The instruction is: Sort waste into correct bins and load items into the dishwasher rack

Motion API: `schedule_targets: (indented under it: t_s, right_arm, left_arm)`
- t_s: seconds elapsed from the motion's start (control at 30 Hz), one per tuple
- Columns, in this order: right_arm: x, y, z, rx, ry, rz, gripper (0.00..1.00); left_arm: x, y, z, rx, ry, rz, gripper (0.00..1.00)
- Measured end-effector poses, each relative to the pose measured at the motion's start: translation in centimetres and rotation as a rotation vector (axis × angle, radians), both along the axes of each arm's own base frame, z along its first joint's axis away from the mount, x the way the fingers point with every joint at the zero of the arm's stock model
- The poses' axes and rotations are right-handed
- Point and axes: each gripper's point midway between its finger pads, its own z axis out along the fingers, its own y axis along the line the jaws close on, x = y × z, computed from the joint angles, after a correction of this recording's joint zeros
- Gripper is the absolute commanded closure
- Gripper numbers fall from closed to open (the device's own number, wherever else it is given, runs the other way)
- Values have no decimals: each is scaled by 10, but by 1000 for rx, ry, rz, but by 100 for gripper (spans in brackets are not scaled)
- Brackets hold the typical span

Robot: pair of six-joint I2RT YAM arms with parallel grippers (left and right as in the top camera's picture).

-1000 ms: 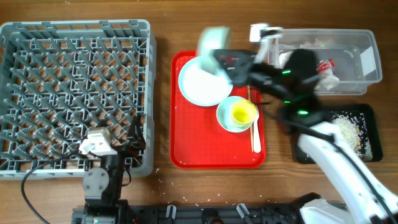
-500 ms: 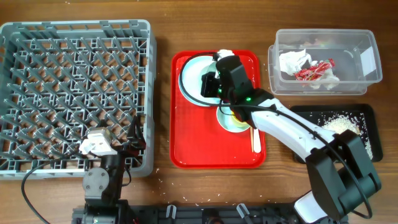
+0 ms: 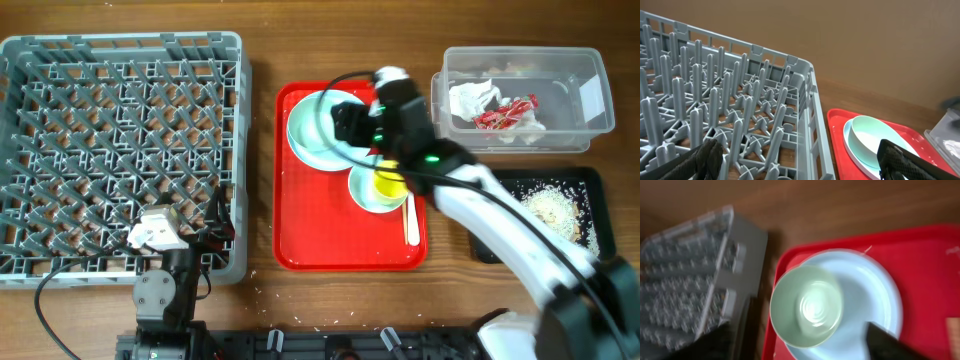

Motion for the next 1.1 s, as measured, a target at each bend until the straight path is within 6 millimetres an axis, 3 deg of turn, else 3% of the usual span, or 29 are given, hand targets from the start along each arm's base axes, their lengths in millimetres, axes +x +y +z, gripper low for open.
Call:
schedule_targets:
  t_s: [0.07,0.13,0.17,0.27,0.37,0.63,0.7,0.77,0.8,0.87,0.9,1.0,1.1]
  right_arm:
    - [-9,-54,38,19,-11,-114,0]
    - [-18,-113,59,28,-5,-268,0]
    - [-26,-142,61,21,16,-344,0]
    - [-48,-193,54,1,92,-492,0]
    - [-57,-200,42,-11,153,-518,0]
    - [-48,-200,10,-39,250,-518,0]
    - [-47,-200,4,-44,268,-518,0]
    - [-46,-200,-2,-48,284,-518,0]
    - [-45,-200,-6,-52,296,-518,0]
    - [-44,-200,-11,-56,312,-517,0]
    - [-44,-200,-12,-57,315,-518,0]
    - [-45,-200,-15,-59,324,-517,0]
    - [-45,-200,-17,-61,331,-517,0]
  left_arm:
    - [0,0,0,0,0,0,0]
    - [0,0,0,0,0,0,0]
    - [0,0,0,0,0,0,0]
    - [0,0,0,0,0,0,0]
    - [0,0,0,0,0,0,0]
    - [0,0,1,0,-5,0,0]
    - [0,-7,13,-73,-53,-38,0]
    - [-5,-37,43,-233,-148,-217,0]
    - [-13,-50,72,-276,-248,-314,0]
    - [-27,-61,102,-295,-366,-413,0]
    - [-32,-67,109,-289,-380,-451,0]
    - [-26,-79,108,-248,-233,-498,0]
    - [-4,-92,117,-188,57,-542,0]
